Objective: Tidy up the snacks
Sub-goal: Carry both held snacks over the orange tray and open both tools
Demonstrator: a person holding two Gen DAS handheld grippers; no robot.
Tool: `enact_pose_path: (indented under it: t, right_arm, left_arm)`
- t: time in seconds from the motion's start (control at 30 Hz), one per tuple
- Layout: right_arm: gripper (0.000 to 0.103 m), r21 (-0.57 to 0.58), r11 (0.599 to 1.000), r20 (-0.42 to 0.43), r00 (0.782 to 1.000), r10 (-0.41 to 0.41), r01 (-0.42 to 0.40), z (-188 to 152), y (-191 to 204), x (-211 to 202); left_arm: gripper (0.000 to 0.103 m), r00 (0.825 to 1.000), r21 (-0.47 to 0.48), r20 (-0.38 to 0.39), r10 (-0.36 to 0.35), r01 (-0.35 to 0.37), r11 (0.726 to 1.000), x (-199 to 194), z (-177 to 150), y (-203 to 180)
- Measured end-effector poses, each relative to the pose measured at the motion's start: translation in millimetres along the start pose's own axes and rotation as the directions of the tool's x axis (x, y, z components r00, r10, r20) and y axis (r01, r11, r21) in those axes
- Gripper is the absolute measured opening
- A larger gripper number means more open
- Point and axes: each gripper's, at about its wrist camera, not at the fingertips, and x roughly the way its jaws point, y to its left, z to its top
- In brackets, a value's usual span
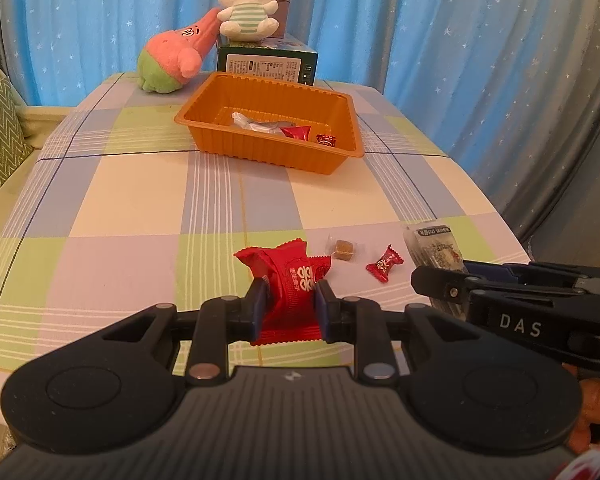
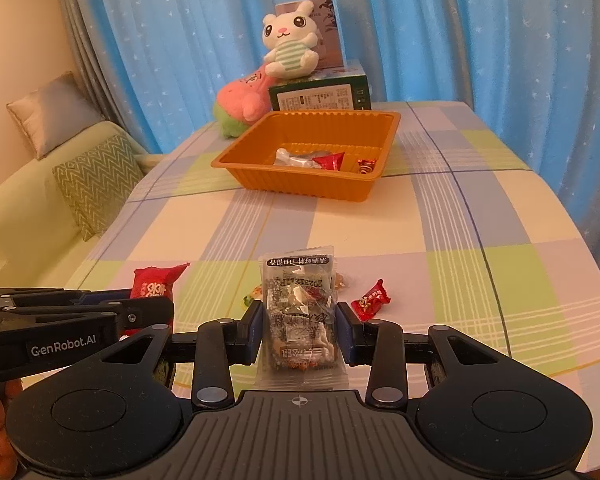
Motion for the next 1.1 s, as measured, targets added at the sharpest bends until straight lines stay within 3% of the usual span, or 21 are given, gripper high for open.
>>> enact_pose_path:
  t: [0.67,1.1]
  right_arm:
    - [0.038,0.019,0.999,-0.014,0.999,-0.043,0.043,16,-9,7]
    - [0.038,0.005,0.999,0.005,0.999,-0.049,0.049,54,-22,34]
  left_arm:
    - [0.023,1.0,0.01,0.013,-0.022,0.021,1.0,5,17,-3]
    - [0.023,0.998,0.016,0.024,-0.051,0.051,0.999,35,60,-2]
